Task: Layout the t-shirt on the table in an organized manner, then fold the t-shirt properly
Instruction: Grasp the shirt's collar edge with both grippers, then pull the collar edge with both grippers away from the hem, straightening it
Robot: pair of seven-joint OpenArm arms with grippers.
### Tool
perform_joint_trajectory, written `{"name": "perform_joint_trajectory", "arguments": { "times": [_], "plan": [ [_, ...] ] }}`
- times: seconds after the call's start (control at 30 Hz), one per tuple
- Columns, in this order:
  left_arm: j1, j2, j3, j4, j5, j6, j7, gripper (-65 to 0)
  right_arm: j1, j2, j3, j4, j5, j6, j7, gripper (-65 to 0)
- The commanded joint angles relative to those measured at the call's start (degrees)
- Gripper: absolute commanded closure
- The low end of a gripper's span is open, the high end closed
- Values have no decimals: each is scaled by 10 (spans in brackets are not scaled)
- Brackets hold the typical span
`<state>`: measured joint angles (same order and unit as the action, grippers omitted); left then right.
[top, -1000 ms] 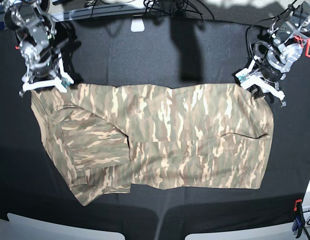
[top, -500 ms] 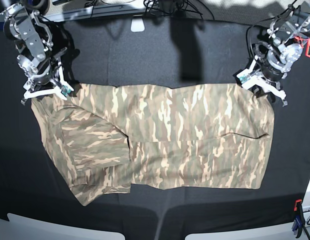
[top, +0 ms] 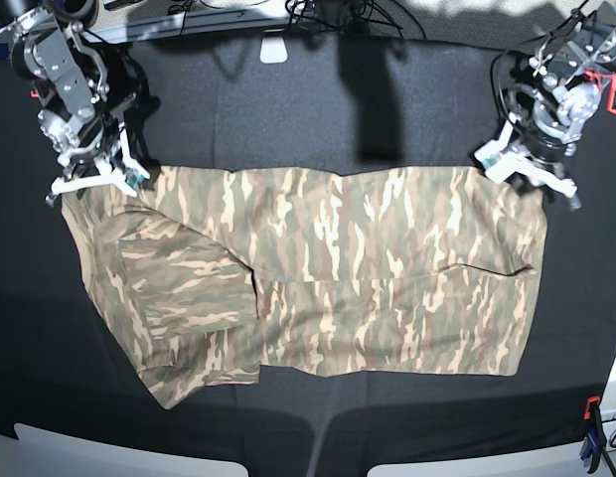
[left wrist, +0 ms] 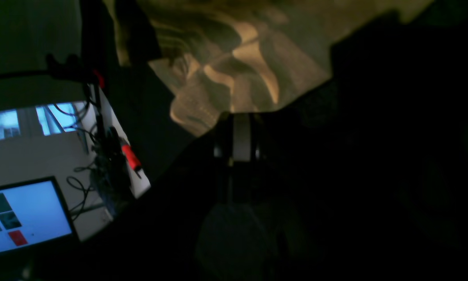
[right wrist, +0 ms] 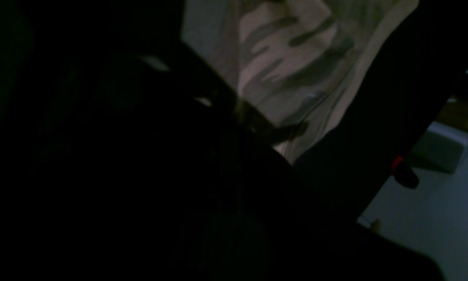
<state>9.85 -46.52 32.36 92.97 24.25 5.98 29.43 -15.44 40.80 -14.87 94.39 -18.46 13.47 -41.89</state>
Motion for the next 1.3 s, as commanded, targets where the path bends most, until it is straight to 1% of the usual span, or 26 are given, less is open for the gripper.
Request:
{"name": "perform_joint_trajectory", "arguments": {
  "times": [0.0,0.1,0.2,0.3,0.4,0.5,0.63,0.77,0.83,0.9,1.07,1.27],
  "plan": [
    [-2,-10,-4,9,8,12,-2,0,-9,15,5,16,-14,-3,-6,0],
    [-2,-10,-4,9,8,11,22,0,-45,35,5,49,-26,-4,-6,0],
    [0,-12,-4,9,8,12,27,0,-76,62,5,81,-26,-12,-17,0],
    [10,-12,-4,12,28,12,39,0,-97,91,5,108,-25,-34,-54,0],
    [33,-18,-4,25,37,14,42,0,-114,122,5,128,-25,-41,-86,0],
    [59,-33,-4,49,49,32,48,0,-131,150,5,146,-24,-49,-93,0],
    [94,-68,-4,84,67,55,78,0,-160,175,5,173,-23,-59,-101,0],
    [128,-100,-4,110,89,74,109,0,-192,182,5,199,-24,-60,-107,0],
    [145,-110,-4,119,97,80,113,0,-205,181,5,209,-24,-60,-107,0],
    [162,-110,-4,123,113,81,117,0,-215,181,5,217,-24,-60,-108,0],
    [202,-110,-4,126,137,82,135,0,-238,183,5,224,-26,-59,-133,0],
    [243,-110,-4,126,169,91,147,0,-285,183,5,224,-34,-58,-139,0]
  ]
}}
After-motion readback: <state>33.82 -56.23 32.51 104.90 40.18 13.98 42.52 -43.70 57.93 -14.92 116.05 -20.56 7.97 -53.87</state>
